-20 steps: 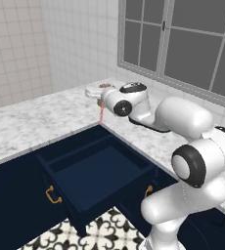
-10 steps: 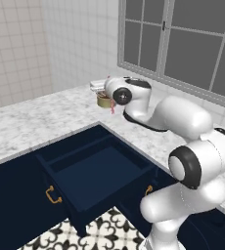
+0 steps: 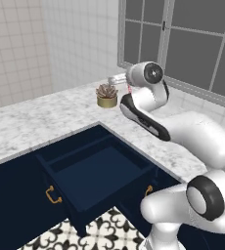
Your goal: Take a straw from the drawer in front and place it inside the glass cup on the dining counter.
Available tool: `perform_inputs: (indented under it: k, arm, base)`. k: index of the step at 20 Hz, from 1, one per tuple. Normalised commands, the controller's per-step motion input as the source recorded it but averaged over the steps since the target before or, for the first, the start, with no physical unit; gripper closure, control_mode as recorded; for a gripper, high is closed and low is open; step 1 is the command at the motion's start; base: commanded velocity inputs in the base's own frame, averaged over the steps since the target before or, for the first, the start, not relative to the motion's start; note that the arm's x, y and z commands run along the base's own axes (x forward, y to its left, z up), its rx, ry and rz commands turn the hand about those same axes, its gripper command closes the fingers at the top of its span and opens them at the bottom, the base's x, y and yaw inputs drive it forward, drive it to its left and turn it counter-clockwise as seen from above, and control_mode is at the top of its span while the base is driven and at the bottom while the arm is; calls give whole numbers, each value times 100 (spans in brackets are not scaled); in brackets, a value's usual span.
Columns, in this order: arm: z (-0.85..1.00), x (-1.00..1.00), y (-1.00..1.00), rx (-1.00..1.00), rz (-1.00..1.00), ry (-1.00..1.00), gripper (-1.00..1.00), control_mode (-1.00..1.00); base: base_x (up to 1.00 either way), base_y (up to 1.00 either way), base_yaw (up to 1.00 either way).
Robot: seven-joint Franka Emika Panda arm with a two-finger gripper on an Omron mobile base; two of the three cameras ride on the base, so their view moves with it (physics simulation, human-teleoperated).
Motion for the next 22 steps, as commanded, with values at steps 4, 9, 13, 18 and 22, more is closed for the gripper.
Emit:
perform_inputs:
  k: [4, 9, 13, 18, 22]
  arm:
    - [4, -82, -3, -6, 0, 46, 100, -100]
    - [-43, -64, 9, 0, 0, 22, 100, -100]
    - [-32, -47, 3, 0, -1, 4, 100, -100]
    - [-43, -53, 0, 0, -1, -3, 100, -100]
    - [-46, -37, 0, 0, 0, -9, 100, -100]
  base:
    - [0, 0, 0]
    - [0, 0, 0]
    - [0, 0, 0]
    - [0, 0, 0]
    - [0, 0, 0]
